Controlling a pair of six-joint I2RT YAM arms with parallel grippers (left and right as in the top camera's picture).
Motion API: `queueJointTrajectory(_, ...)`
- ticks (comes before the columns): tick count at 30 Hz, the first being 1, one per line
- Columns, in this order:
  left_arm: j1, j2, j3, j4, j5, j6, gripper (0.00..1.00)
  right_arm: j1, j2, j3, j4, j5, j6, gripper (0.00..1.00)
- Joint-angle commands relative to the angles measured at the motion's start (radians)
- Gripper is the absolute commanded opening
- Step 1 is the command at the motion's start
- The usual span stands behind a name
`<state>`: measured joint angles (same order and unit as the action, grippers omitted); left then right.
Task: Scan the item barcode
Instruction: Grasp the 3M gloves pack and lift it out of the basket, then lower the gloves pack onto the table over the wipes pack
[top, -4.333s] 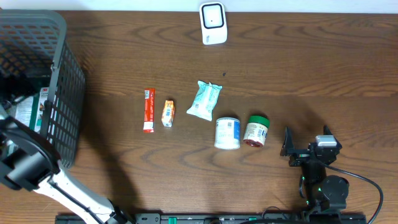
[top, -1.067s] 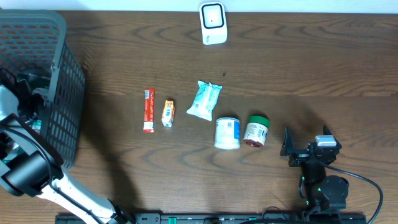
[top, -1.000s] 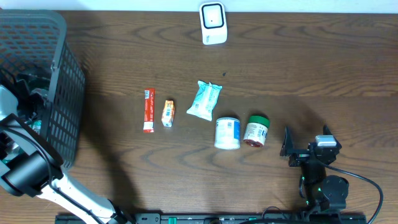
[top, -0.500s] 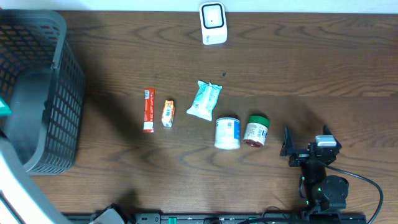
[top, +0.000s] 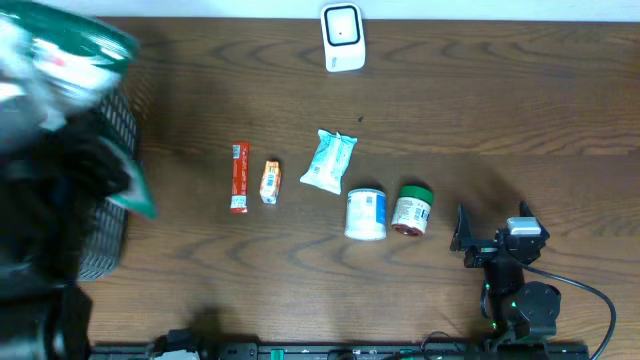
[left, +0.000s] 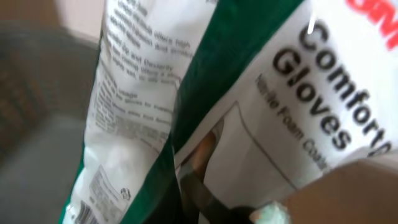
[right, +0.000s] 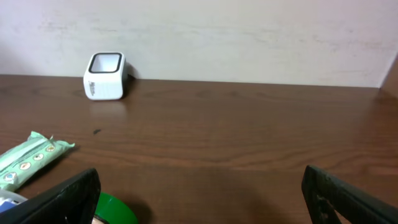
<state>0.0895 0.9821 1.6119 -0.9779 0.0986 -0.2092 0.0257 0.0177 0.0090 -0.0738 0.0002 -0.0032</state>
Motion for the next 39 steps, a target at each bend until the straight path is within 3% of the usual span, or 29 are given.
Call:
queueJointTrajectory(1, -0.17, 0.071, -0.047, -0.064, 0.008, -0.038, 0.07, 0.006, -0.004, -0.003, -0.001, 0.01, 0.003, 1.0)
queueJointTrajectory(6, -0.367, 0.166, -0.117, -0.075, 0.043, -0.099, 0.07, 0.006, -0.004, -0.003, -0.001, 0.01, 0.003, 0.99)
queueJointTrajectory(12, -0.539, 0.354, -0.161, -0.032, 0.04, -0.364, 0.07, 0.006, -0.004, -0.003, -0.001, 0.01, 0.003, 0.99)
queueJointTrajectory(17, -0.607, 0.513, -0.161, 0.001, 0.04, -0.545, 0.07, 0.006, -0.004, -0.003, -0.001, 0.01, 0.003, 0.99)
queueJointTrajectory(34, -0.671, 0.803, -0.162, 0.083, 0.044, -0.6, 0.08, 0.006, -0.004, -0.003, -0.001, 0.01, 0.003, 0.99)
queueJointTrajectory(36, -0.67, 0.809, -0.162, 0.091, 0.047, -0.583, 0.23, 0.006, -0.004, -0.003, -0.001, 0.01, 0.003, 0.99)
queueJointTrajectory(39, -0.665, 0.791, -0.155, 0.106, 0.048, -0.539, 0.68, 0.006, -0.004, -0.003, -0.001, 0.01, 0.003, 0.99)
